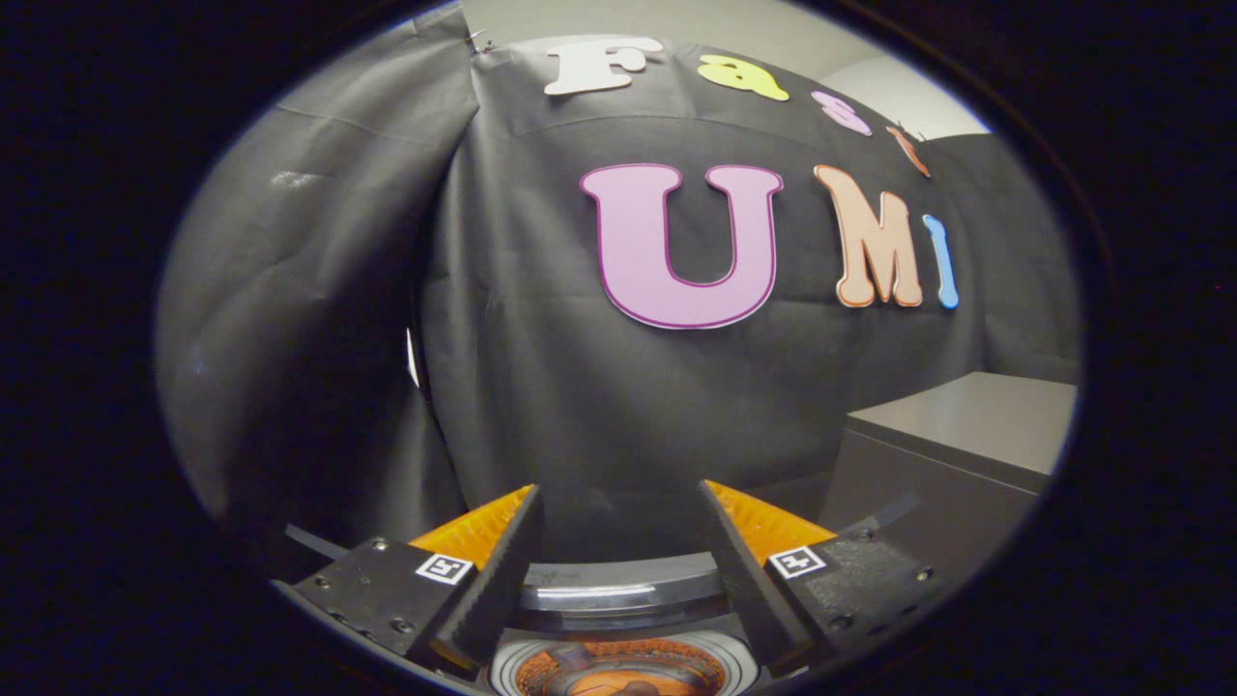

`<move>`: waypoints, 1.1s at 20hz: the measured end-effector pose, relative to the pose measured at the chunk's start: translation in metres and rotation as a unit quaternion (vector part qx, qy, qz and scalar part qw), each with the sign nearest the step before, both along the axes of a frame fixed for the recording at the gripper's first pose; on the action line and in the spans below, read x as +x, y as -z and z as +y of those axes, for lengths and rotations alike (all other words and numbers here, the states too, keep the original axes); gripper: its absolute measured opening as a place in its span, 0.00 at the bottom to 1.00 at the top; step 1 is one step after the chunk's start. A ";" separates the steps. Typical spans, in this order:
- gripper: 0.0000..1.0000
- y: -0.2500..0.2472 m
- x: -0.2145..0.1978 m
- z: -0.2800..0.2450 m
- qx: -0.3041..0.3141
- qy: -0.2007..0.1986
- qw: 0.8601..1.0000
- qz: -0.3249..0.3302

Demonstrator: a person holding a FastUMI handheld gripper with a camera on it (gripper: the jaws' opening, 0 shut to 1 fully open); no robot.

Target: Put the clothes into the washing machine and then close the washing machine lid.

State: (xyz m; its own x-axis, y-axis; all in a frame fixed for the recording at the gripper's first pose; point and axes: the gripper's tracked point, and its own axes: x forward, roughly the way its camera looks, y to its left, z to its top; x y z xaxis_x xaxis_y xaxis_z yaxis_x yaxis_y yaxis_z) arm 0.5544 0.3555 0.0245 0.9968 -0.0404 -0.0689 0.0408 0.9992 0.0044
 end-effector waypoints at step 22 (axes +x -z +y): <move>0.83 0.217 -0.119 -0.059 -0.033 0.020 0.989 0.145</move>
